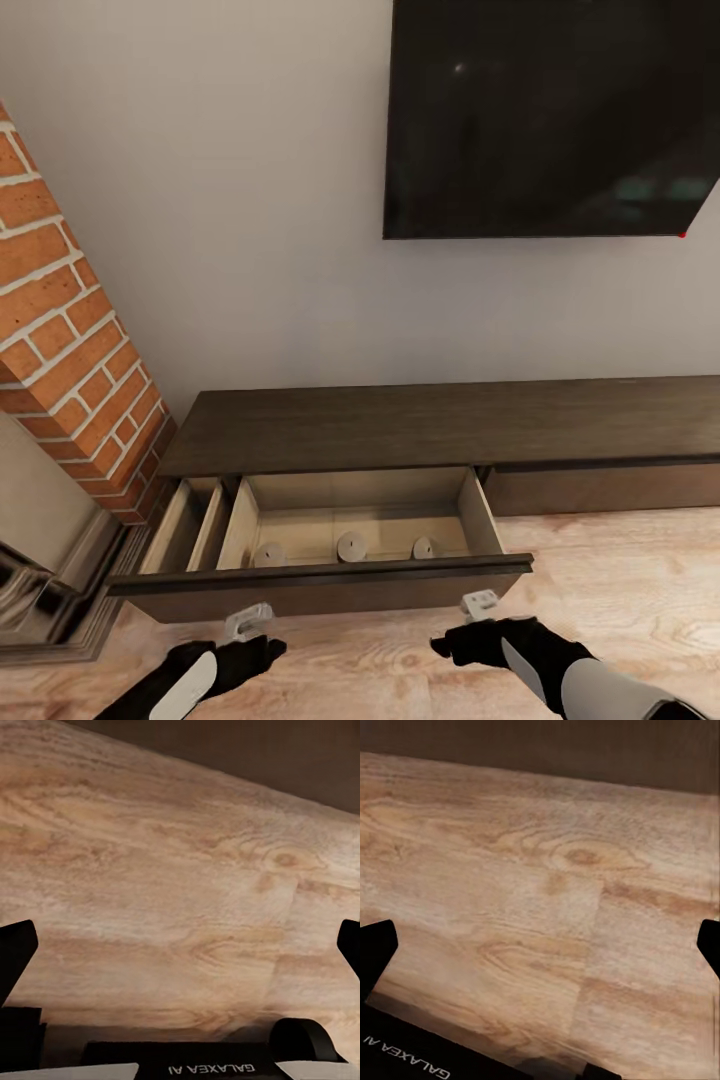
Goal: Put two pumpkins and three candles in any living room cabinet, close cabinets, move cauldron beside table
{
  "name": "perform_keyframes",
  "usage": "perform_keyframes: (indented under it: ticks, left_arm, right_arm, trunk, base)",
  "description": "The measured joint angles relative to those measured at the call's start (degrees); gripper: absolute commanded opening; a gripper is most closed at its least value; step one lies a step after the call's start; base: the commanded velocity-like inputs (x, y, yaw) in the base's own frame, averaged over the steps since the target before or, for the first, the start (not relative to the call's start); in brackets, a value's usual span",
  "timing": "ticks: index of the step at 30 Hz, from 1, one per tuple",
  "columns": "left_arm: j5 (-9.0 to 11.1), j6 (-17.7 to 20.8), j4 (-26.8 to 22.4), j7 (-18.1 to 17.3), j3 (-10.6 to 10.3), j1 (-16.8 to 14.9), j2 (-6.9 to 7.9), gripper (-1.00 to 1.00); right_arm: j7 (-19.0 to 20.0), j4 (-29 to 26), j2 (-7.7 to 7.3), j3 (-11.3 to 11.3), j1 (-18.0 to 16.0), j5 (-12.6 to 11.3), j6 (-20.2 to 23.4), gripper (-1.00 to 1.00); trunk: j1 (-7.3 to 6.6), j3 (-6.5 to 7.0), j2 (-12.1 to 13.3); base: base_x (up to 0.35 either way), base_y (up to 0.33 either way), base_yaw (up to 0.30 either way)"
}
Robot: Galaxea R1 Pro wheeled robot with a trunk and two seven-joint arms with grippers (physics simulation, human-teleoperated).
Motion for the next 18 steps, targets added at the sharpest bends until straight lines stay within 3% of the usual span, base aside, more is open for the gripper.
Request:
perform_keyframes:
  ticks: [1, 4, 7, 8, 9, 11, 12, 18]
  left_arm:
    - [0.0, -3.4, 2.7, 0.3, 0.0, 0.0, -1.60, 1.00]
    - [0.0, -7.7, 6.4, 0.6, -0.1, -0.1, -3.71, 1.00]
    - [0.0, -9.2, 8.0, 0.7, -0.1, -0.1, -4.68, 1.00]
    - [0.0, -10.2, 8.8, 0.8, -0.3, -0.1, -4.94, 1.00]
    - [0.0, -16.1, 14.3, 0.8, -3.1, -0.1, -7.13, 1.00]
    - [0.0, -19.6, 16.9, 0.8, -4.4, -0.1, -8.25, 1.00]
    - [0.0, -23.4, 18.7, 1.0, -5.4, -0.4, -9.03, 1.00]
    - [-0.9, -24.2, 19.0, 3.0, -6.2, -0.7, -9.22, 1.00]
  right_arm:
    - [-2.5, 0.9, 0.96, 0.0, 0.0, 0.0, -1.9, 1.00]
    - [-5.1, 2.7, 2.36, 0.0, 0.1, 0.0, -5.5, 1.00]
    - [-6.0, 3.8, 2.93, 0.0, 0.8, 0.0, -9.7, 1.00]
    - [-6.3, 4.0, 3.16, 0.0, 1.5, 0.0, -12.7, 1.00]
    - [-11.8, 4.3, 5.09, 0.2, 3.8, 0.0, -21.0, 1.00]
    - [-16.1, 4.5, 6.42, 0.1, 4.5, 0.1, -23.0, 1.00]
    - [-19.6, 5.3, 8.51, 0.2, 5.3, 2.1, -24.1, 1.00]
    - [-21.3, 6.3, 10.84, 0.1, 5.5, 3.0, -24.0, 1.00]
  trunk:
    - [0.00, 0.00, 0.0]
    - [0.00, 0.00, 0.0]
    - [0.00, 0.00, 0.0]
    - [0.00, 0.00, 0.0]
    - [0.00, -0.02, 0.0]
    - [0.00, 0.00, 0.0]
    - [0.00, 0.00, 0.0]
    - [0.00, 0.00, 0.0]
  base:
    - [0.000, 0.000, 0.000]
    - [0.000, 0.000, 0.000]
    - [0.000, 0.000, 0.000]
    - [0.000, 0.000, 0.000]
    - [0.000, 0.000, 0.000]
    - [0.000, 0.000, 0.000]
    - [0.000, 0.000, 0.000]
    - [0.000, 0.000, 0.000]
